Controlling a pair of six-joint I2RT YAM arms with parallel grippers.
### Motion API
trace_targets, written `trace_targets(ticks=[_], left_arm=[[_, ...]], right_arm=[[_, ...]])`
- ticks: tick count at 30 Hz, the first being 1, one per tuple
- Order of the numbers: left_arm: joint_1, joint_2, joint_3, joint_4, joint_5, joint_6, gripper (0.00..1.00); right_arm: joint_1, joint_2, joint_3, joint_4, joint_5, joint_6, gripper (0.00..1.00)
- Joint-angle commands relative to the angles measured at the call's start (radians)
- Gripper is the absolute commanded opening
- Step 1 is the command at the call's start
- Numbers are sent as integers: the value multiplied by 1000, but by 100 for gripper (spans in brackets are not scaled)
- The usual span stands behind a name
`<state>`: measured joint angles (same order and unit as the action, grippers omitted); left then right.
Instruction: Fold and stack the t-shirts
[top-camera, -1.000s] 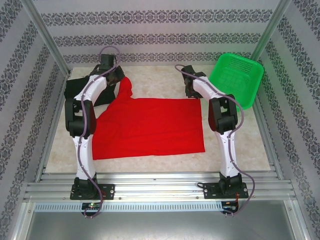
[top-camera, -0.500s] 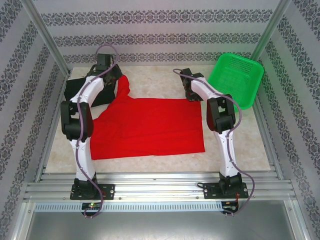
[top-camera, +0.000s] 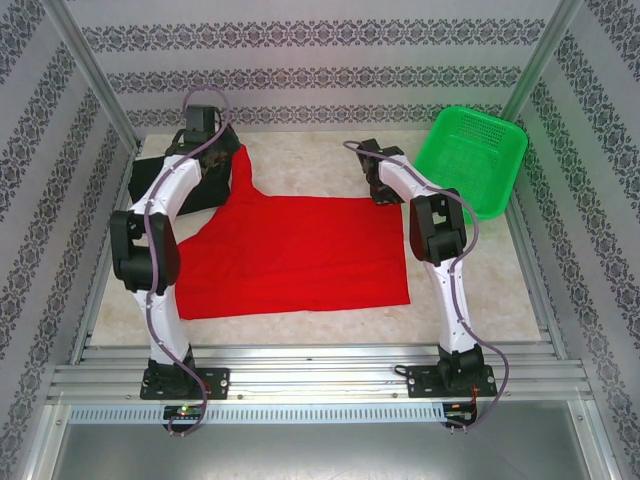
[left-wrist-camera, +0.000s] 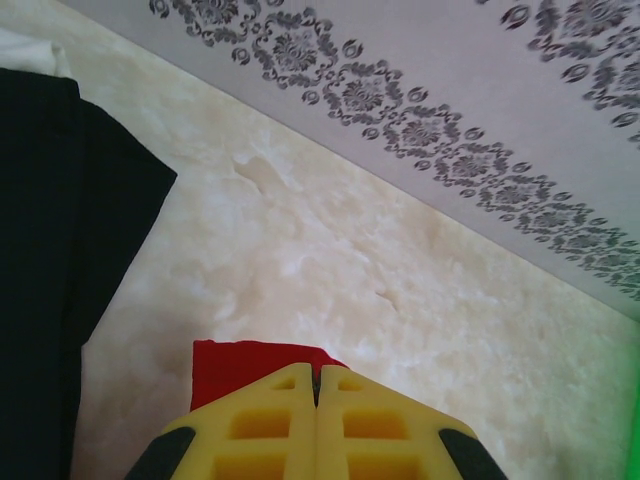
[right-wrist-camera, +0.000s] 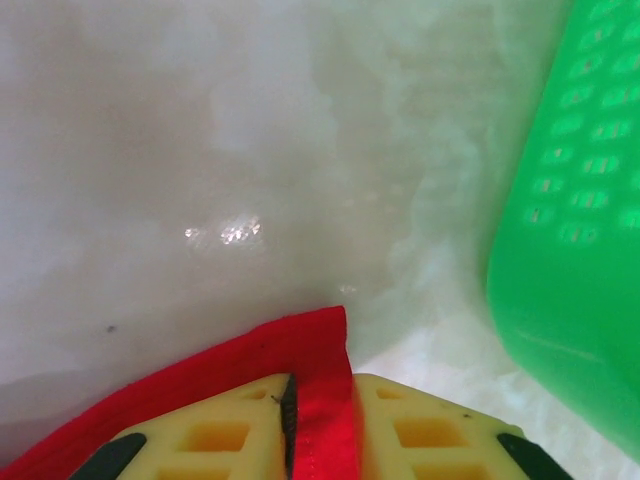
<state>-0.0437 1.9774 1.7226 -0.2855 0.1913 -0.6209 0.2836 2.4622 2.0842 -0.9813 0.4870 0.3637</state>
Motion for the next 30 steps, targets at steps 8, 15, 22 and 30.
trace_targets(ticks=[8,15,22,30], left_arm=[[34,-165,-114,69,4,-20,0],[73,-264,-199,88,64,-18,0],[73,-317,-271,96,58,-20,0],[74,-362,-284,56,68,-3,0]], right_arm=[[12,-3,0,-20,24,12,34],[29,-3,-3,-18,39,-8,36],[29,-23,-29,-26,-34,38,28],[11,-46,-58,-36,-75,89,28]])
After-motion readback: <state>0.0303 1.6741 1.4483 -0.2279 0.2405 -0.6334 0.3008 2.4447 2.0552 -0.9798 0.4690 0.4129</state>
